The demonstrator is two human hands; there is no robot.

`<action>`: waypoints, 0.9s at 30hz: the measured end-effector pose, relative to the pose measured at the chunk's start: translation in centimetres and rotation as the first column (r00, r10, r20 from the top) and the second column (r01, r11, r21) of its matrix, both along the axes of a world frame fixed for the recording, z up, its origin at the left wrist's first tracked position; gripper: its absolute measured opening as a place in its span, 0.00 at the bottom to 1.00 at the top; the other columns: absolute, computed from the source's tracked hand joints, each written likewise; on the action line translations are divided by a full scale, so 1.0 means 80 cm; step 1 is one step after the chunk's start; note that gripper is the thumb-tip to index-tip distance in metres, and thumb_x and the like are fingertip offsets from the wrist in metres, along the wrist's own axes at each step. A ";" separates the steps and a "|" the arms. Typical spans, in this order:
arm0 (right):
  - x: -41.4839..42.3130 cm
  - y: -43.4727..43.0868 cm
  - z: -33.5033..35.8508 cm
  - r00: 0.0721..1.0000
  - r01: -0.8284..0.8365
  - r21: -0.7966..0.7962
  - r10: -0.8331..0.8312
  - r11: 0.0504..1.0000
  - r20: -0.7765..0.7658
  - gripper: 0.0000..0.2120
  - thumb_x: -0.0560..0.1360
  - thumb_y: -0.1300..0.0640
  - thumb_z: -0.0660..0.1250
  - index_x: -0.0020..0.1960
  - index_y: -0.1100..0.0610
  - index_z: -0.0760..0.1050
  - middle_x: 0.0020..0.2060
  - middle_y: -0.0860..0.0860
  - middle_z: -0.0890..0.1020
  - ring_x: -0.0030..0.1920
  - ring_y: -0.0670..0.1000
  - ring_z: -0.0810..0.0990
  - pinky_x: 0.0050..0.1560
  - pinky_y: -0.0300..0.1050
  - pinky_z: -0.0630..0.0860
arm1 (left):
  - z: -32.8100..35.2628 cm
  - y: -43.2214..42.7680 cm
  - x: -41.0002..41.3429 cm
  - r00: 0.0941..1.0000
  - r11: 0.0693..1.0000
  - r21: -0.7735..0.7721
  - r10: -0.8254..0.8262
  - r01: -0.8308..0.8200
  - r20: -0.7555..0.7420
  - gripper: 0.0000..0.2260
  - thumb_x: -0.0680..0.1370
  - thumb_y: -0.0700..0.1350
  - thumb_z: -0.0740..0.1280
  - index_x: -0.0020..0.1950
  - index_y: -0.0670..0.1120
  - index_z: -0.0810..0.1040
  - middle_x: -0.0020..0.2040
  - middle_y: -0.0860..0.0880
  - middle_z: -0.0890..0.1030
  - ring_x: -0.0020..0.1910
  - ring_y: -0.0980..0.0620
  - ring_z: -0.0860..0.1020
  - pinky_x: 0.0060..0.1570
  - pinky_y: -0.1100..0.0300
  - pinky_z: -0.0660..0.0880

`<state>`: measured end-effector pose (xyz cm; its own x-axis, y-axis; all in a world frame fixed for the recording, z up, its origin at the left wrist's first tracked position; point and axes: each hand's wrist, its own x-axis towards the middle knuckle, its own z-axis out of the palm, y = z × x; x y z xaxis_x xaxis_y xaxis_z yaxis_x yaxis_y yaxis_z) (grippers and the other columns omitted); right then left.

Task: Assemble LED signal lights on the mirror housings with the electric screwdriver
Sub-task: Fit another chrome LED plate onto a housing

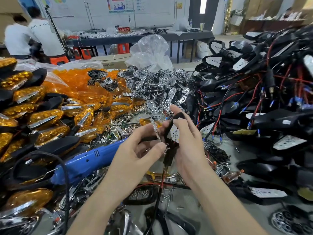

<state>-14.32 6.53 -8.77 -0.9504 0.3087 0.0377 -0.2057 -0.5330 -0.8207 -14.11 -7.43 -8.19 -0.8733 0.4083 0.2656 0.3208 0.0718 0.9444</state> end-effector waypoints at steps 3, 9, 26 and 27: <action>0.001 0.001 0.000 0.999 -0.001 0.002 0.001 1.000 -0.052 0.16 0.79 0.61 0.61 0.55 0.46 0.84 0.36 0.50 0.81 0.37 0.49 0.81 0.37 0.43 0.79 | -0.004 0.001 0.000 1.000 1.000 0.016 0.009 -0.009 -0.004 0.20 0.72 0.51 0.73 0.62 0.61 0.74 0.57 0.64 0.81 0.55 0.61 0.81 0.49 0.73 0.75; 0.008 -0.003 0.000 0.992 0.073 0.259 -0.043 0.963 -0.122 0.15 0.81 0.61 0.60 0.57 0.45 0.81 0.38 0.44 0.81 0.39 0.43 0.80 0.42 0.36 0.78 | -0.009 0.002 -0.003 0.999 0.999 0.033 0.024 -0.024 -0.023 0.21 0.70 0.51 0.74 0.61 0.61 0.73 0.55 0.58 0.82 0.54 0.56 0.82 0.50 0.69 0.77; 0.003 -0.009 -0.008 0.997 0.046 0.353 -0.020 0.935 -0.078 0.14 0.79 0.40 0.57 0.49 0.41 0.81 0.47 0.49 0.82 0.49 0.48 0.79 0.58 0.53 0.76 | -0.018 0.019 0.004 0.959 0.942 -0.237 0.191 -0.239 -0.208 0.22 0.78 0.55 0.64 0.73 0.61 0.68 0.55 0.71 0.76 0.56 0.72 0.75 0.55 0.76 0.70; 0.002 -0.010 -0.009 0.997 0.048 0.351 -0.022 0.935 -0.076 0.14 0.79 0.40 0.57 0.48 0.40 0.81 0.47 0.47 0.82 0.50 0.46 0.79 0.60 0.53 0.76 | -0.020 0.021 0.004 0.954 0.937 -0.232 0.216 -0.262 -0.205 0.21 0.79 0.54 0.65 0.72 0.61 0.70 0.53 0.72 0.76 0.56 0.74 0.75 0.56 0.76 0.70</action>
